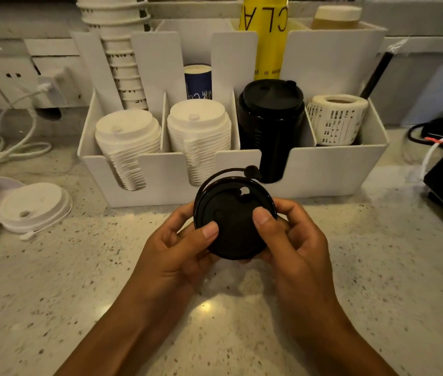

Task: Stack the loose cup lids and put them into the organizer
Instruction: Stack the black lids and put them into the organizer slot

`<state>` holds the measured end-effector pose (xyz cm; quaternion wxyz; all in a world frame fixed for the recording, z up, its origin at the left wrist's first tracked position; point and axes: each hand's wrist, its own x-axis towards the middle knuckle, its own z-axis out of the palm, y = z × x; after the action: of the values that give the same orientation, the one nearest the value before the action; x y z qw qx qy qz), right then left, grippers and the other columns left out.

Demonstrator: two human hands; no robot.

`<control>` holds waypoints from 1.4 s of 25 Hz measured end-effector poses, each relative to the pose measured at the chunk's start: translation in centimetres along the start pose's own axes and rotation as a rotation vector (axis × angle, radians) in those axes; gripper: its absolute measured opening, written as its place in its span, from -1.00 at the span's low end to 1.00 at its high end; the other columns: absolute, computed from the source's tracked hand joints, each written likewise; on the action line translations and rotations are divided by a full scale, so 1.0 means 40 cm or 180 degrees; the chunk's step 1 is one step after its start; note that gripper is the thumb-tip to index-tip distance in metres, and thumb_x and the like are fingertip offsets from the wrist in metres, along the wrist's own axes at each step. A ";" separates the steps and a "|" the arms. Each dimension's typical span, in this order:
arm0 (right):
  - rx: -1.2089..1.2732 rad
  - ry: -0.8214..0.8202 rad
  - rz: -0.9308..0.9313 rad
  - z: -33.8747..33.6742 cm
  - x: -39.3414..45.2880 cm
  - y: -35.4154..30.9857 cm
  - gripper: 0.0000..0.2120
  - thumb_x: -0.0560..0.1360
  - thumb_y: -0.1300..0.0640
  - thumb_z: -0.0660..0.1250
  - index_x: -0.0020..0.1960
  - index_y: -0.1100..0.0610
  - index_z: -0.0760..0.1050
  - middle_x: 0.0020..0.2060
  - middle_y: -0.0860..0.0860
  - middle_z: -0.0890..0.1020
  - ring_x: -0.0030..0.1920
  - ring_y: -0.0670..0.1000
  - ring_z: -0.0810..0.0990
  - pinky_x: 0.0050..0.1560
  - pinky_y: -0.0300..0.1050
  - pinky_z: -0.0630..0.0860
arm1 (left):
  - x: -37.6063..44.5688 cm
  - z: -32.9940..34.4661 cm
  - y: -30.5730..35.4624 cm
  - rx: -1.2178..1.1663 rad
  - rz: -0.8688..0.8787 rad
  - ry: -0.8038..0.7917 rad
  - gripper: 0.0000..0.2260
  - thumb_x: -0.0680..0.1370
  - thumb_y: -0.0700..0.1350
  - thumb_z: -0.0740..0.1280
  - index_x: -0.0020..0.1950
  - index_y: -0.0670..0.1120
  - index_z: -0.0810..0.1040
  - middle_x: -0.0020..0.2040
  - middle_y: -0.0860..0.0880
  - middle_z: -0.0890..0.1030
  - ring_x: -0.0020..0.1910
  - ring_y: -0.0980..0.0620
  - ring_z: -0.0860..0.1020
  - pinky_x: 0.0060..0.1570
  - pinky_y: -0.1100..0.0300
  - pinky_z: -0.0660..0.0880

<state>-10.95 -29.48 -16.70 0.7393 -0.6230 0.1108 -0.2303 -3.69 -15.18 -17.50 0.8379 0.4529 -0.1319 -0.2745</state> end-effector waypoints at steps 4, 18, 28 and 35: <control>-0.0134 0.0066 -0.0155 -0.002 -0.011 0.002 -0.70 0.44 -0.13 0.42 0.15 -0.13 0.53 -0.01 -0.06 0.74 0.03 0.02 0.72 -0.09 -0.14 0.68 | -0.009 0.007 -0.006 0.0358 0.0114 0.0134 -0.51 0.43 -0.03 0.54 0.35 -0.01 0.58 0.23 -0.16 0.68 0.19 -0.19 0.66 0.03 0.06 0.64; 0.0644 -0.0557 0.0718 -0.011 -0.019 -0.015 -0.64 0.40 0.15 0.50 0.15 -0.09 0.55 -0.06 0.11 0.76 -0.07 0.14 0.76 -0.19 -0.08 0.68 | -0.040 0.055 -0.040 0.3352 0.1565 0.0908 -0.09 0.28 0.19 0.47 0.56 0.05 0.19 0.43 0.09 0.36 0.40 0.41 0.31 0.21 0.58 0.32; -0.3047 0.0818 -0.0297 -0.081 0.020 -0.003 -0.47 0.50 -0.27 0.16 0.37 -0.03 0.44 0.33 -0.06 0.56 0.39 -0.04 0.45 0.43 0.09 0.41 | -0.054 0.071 0.005 0.3491 0.1419 0.1601 -0.02 0.10 0.38 0.47 0.50 0.28 0.28 0.27 0.55 0.39 0.31 0.47 0.37 0.27 0.29 0.37; -0.4695 0.0649 0.1017 -0.099 0.076 0.054 -0.03 0.43 -0.49 -0.27 0.63 0.14 -0.15 0.62 0.23 -0.11 0.59 0.29 -0.24 0.52 0.31 -0.31 | 0.028 0.163 0.103 0.4067 0.1870 0.1342 -0.11 0.18 0.37 0.43 0.48 0.20 0.30 0.24 0.43 0.43 0.25 0.33 0.45 0.15 0.54 0.35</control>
<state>-9.64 -34.14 -19.22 0.1419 -0.9077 0.3925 -0.0433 -4.43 -18.50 -10.50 0.4572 0.8422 -0.2181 0.1848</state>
